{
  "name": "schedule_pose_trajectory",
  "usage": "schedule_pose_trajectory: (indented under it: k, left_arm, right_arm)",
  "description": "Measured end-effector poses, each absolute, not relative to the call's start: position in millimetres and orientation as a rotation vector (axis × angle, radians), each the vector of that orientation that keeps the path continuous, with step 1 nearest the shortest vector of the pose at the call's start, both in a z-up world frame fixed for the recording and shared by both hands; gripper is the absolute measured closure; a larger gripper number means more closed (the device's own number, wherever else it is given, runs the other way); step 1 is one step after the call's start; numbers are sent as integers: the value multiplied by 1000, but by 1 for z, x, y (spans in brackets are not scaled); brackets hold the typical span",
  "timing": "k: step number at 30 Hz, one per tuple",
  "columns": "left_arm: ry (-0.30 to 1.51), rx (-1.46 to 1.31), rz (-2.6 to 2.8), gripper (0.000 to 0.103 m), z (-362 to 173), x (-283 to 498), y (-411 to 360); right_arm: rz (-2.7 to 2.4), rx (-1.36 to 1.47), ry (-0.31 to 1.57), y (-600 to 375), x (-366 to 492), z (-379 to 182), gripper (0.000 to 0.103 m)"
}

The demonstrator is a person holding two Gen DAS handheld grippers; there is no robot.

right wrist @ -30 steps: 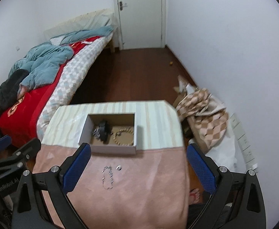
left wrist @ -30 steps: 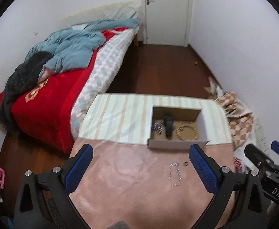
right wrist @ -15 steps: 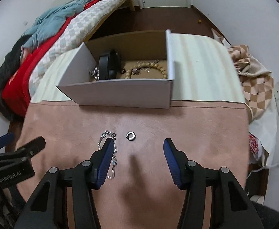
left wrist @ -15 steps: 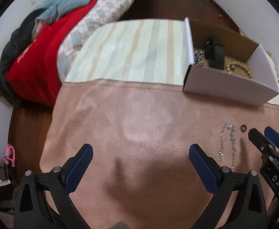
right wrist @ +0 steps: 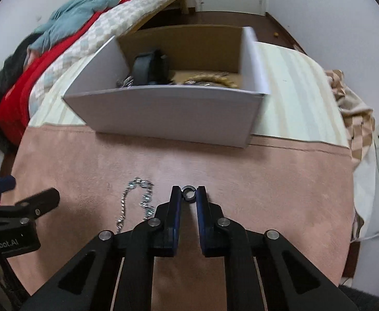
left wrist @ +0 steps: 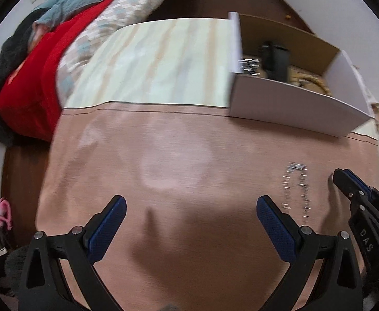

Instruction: Organize jewelry

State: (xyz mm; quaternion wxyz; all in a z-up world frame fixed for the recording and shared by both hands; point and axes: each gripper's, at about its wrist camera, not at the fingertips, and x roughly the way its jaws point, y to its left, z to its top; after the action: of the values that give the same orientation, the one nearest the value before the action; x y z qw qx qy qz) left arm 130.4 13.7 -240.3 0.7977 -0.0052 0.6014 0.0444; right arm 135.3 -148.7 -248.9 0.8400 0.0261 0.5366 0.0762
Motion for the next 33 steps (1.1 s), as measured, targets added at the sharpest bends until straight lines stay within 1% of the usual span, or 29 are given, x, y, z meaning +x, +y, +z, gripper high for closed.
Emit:
schedule_pose_trajectory:
  k: [6,7,8,9,10,11,12,13,14,20,26,27,29,31,33]
  left_arm:
    - [1334,-68,-38,2,-252,128,-26]
    - [1335,-60,-53,12,-255,129,-32]
    - [1339,-42,-62,35,-259,130,-38]
    - [1348,-17,-67,48,-263,131,-44]
    - [1333,23,-63,53,-263,130,-49]
    - [1308,49,-85,65,-262,129,-53]
    - [1291,59,-101,72,-262,128,-55]
    - [1285,64,-108,88,-261,128,-55]
    - [1288,58,-112,99,-261,129,-53]
    - [1287,-51,-101,103,-256,134,-17]
    - [1229,-94,-127,103,-226,130,0]
    - [1225,-104,-149,103,-221,130,0]
    - [1242,-143,-212,102,-218,135,1]
    - [1240,-144,-235,96,-215,135,-7]
    - [1278,-133,-250,79,-224,134,-17]
  right_arm:
    - [106,133,1113,-196,112,-229,91]
    - [97,137,1113,-199,110,-228,91]
    - [86,143,1112,-204,106,-227,91]
    - [75,148,1112,-208,103,-227,91]
    - [65,150,1112,-213,101,-226,91]
    - [59,153,1111,-215,99,-226,91]
    - [50,159,1110,-218,97,-225,91]
    - [45,165,1108,-221,96,-225,91]
    - [41,167,1104,-223,95,-223,91]
    - [39,190,1074,-224,92,-212,91]
    - [69,215,1033,-217,92,-193,91]
    - [77,221,1027,-216,92,-190,103]
    - [87,228,1019,-215,94,-185,103]
    - [90,221,1014,-212,96,-183,103]
    - [93,214,1021,-211,97,-186,103]
